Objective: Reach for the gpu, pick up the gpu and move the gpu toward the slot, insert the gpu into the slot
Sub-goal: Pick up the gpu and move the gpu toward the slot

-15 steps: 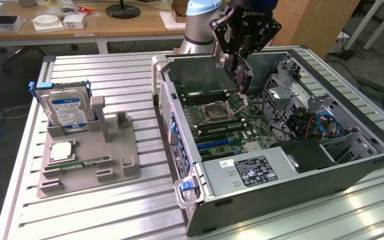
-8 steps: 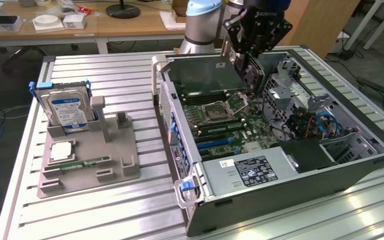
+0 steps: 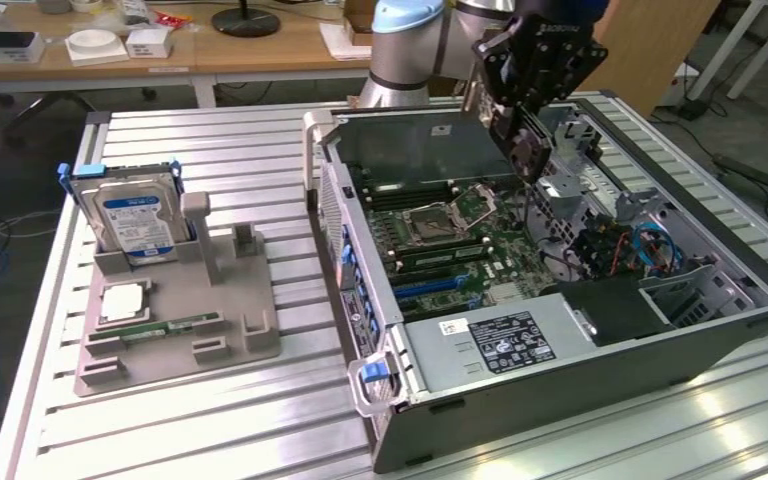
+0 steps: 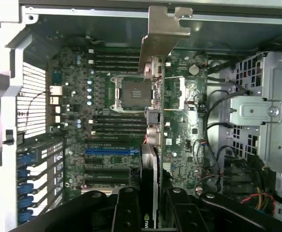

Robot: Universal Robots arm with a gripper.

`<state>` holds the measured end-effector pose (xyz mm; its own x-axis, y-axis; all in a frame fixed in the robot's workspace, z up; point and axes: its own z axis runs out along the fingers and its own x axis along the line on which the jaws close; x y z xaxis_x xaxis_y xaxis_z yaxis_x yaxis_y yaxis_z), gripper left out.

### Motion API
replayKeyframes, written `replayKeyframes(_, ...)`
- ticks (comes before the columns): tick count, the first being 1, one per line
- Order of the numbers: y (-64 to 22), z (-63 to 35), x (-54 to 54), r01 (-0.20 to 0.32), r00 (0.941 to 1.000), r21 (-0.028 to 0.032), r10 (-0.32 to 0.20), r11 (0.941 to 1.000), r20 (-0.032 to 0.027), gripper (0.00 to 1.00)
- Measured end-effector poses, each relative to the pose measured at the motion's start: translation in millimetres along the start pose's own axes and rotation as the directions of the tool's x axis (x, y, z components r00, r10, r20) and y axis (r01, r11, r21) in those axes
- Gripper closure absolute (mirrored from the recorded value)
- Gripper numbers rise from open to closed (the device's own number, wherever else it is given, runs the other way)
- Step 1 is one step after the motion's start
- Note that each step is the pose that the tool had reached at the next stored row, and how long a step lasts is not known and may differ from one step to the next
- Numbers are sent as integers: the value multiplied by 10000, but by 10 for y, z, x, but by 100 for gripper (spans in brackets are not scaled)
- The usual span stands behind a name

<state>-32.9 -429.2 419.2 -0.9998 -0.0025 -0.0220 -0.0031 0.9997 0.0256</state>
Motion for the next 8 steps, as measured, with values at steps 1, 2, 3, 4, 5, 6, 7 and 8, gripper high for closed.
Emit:
replayKeyframes(1, 0, 1, -33, 0, 10000, 0, 0, 10000, 1, 73)
replayKeyframes(2, 0, 2, -65, -1, 10000, -1, 1, 10000, 0, 73)
replayKeyframes(3, 0, 3, -98, -2, 10000, -1, 2, 10000, 0, 73)
replayKeyframes(4, 0, 4, -133, 0, 10000, -1, 0, 10000, 0, 73)
replayKeyframes(5, -1, 4, -167, 0, 10000, -1, 0, 10000, 0, 73)
replayKeyframes(6, -1, 5, -199, -1, 10000, -1, 1, 10000, 0, 73)
replayKeyframes(7, -1, 5, -217, -1, 10000, 0, 1, 10000, -1, 73)
replayKeyframes(8, -1, 5, -222, 0, 10000, 0, 0, 10000, 0, 73)
